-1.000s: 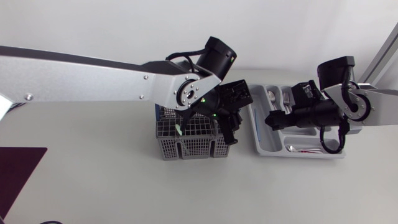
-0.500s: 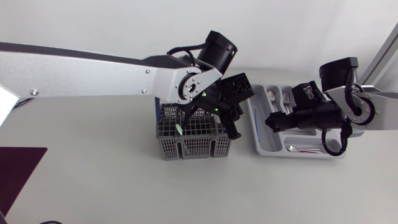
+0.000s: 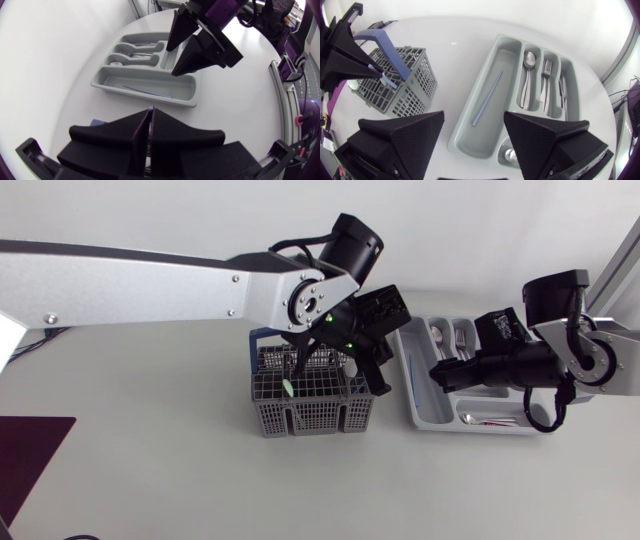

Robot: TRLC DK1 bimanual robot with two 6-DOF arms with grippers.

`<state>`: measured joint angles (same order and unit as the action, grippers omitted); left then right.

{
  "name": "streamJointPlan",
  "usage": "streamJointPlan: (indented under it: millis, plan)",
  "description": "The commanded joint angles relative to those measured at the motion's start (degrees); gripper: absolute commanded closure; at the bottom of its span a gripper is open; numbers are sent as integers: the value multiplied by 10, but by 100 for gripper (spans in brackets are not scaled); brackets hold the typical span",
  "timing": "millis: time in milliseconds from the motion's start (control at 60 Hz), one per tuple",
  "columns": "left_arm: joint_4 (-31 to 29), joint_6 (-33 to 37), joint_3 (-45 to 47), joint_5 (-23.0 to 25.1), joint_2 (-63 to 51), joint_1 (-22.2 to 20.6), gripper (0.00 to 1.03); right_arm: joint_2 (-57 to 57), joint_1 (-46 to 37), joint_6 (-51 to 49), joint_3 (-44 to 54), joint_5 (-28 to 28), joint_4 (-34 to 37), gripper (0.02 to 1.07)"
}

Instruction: Unload the cutlery basket into the drawer organizer.

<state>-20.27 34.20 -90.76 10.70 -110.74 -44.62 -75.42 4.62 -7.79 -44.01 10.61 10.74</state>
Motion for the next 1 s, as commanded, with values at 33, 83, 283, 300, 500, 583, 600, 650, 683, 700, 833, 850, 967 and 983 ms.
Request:
streamJointPlan:
  millis: [33,83,283,300,500,583,600,650,683,700,833,850,967,983]
  plan:
    - [-6,-13,-22,6,23,9,96,19,9,-10,20,-2,1,21]
    - [-8,-14,-22,6,29,10,96,23,12,-10,21,-3,2,21]
    - [-13,-22,-17,8,61,14,96,43,27,-12,31,-12,6,21]
    - [-13,-24,-16,10,64,15,96,45,28,-12,31,-13,7,21]
    - [-18,-40,-19,24,85,12,96,64,37,-12,39,-19,14,21]
    - [-19,-44,-20,27,93,9,96,73,38,-12,44,-20,16,21]
    - [-21,-46,-20,27,95,9,96,74,38,-12,45,-20,17,21]
    - [-25,-47,-21,27,99,7,96,79,38,-12,45,-20,20,21]
    - [-27,-48,-21,27,104,6,96,83,38,-12,46,-20,21,21]
    - [-28,-49,-21,27,105,4,96,84,39,-12,46,-20,23,21]
    - [-35,-55,-26,27,122,-1,96,103,45,-14,48,-23,33,21]
    - [-36,-56,-27,27,125,-1,96,106,46,-14,48,-24,33,21]
    - [-40,-65,-32,28,134,-4,96,120,54,-19,54,-24,34,21]
    - [-40,-66,-32,29,136,-4,96,122,56,-19,55,-24,34,21]
